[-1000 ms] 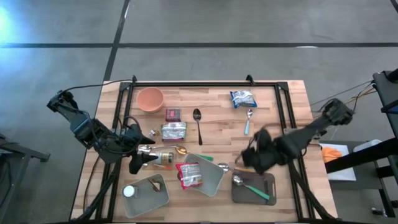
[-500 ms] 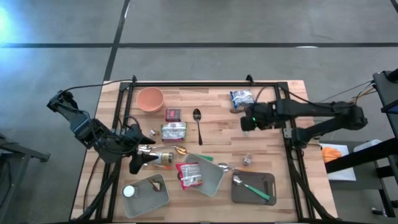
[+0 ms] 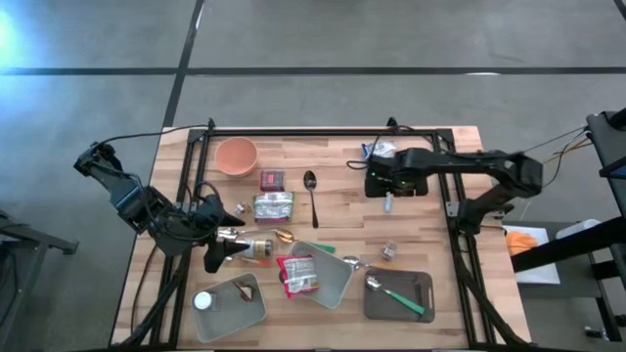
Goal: Pick & Place Food Item
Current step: Put the light blue spoon into the black bin
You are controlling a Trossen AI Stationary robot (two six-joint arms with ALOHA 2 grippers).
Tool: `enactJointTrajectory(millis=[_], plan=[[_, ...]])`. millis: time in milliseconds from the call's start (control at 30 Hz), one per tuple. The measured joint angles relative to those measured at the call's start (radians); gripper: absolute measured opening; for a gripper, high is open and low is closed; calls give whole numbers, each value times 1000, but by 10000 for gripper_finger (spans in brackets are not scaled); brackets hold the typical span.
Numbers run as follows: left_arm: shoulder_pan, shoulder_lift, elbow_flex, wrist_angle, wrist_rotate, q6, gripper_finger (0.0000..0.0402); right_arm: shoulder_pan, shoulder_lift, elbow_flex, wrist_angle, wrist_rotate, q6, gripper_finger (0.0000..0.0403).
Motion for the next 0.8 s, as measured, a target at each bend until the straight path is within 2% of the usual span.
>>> enactJointTrajectory(millis=[267,600,700,800], plan=[[0,0,0,0,0,-26,340,-2,116,-27,109,-37,-15,217],[0,0,0,0,0,-42,340,-27,137,-71,164,-46,-57,214],[0,0,0,0,0,-46,340,-29,135,-112,217,-65,-56,197],[0,0,0,0,0,-47,340,-29,120,-150,256,-75,-39,163]])
